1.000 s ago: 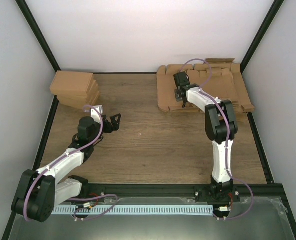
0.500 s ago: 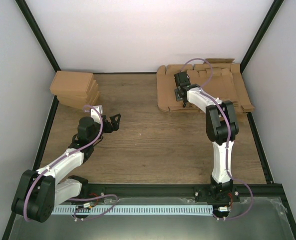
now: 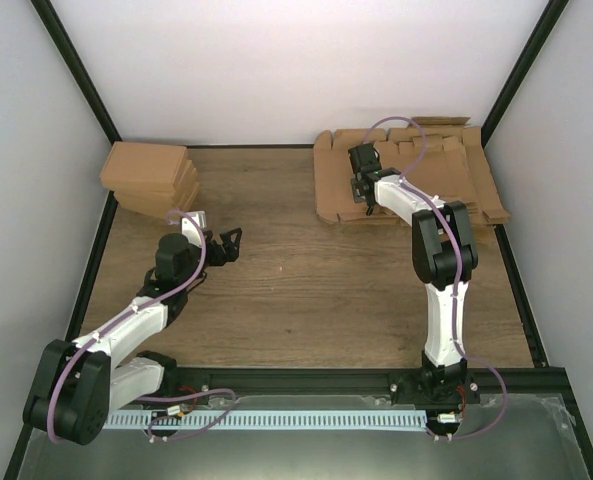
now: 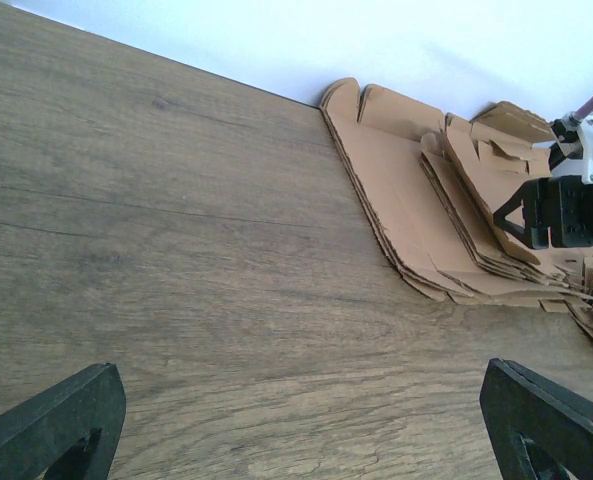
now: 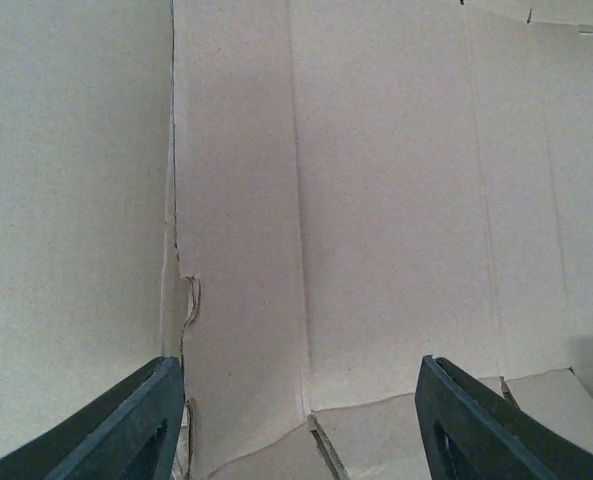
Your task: Fold the paper box
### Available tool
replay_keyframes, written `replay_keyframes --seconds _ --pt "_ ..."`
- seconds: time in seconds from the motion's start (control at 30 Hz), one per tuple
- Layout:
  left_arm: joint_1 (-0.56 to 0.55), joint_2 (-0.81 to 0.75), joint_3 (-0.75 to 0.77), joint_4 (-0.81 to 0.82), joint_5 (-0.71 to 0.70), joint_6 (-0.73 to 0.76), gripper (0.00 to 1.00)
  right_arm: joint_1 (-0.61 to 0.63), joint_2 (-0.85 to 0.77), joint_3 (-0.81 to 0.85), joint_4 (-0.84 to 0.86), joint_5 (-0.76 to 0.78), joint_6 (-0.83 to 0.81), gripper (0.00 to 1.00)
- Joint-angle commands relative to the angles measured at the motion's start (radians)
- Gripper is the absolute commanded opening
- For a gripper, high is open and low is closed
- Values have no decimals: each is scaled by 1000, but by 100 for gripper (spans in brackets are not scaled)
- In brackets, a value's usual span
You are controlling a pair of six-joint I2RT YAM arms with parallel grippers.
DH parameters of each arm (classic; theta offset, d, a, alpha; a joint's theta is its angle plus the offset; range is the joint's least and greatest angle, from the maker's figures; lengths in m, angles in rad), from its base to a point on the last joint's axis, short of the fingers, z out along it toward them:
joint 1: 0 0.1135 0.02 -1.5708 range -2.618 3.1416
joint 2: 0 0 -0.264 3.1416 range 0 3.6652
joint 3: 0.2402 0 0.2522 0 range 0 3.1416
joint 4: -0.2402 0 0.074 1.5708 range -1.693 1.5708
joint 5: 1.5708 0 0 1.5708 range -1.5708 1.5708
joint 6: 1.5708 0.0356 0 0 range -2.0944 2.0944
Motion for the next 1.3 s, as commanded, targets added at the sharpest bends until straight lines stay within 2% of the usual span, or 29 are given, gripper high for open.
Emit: replay_keyframes --seconds 0.0,0.23,0.4,0.5,0.6,0.67,0.77,0.93,1.07,1.27 --pt "-5 -4 8 10 -4 6 100 8 -5 3 -8 27 -7 66" --pt "-6 -2 8 11 -4 6 100 14 19 6 -13 101 -12 66" --pt "-6 -2 8 12 -4 5 100 15 4 -8 -1 151 6 54" --pt "-5 -1 8 11 -2 5 100 18 -17 -28 23 158 9 43" --pt "-6 -4 8 12 -1 5 100 19 -45 -48 44 166 13 23" --pt "-6 -7 7 11 1 4 100 22 -69 -65 65 168 15 13" --pt "-6 -8 8 12 2 6 100 22 -110 -98 102 166 13 4" --pt "-6 -9 8 13 4 5 100 22 -154 -114 117 143 19 1" --pt "-6 -8 8 14 4 4 100 36 -189 -116 106 46 19 1" --pt "-6 -8 8 12 0 5 100 143 -252 -115 85 -51 -5 1"
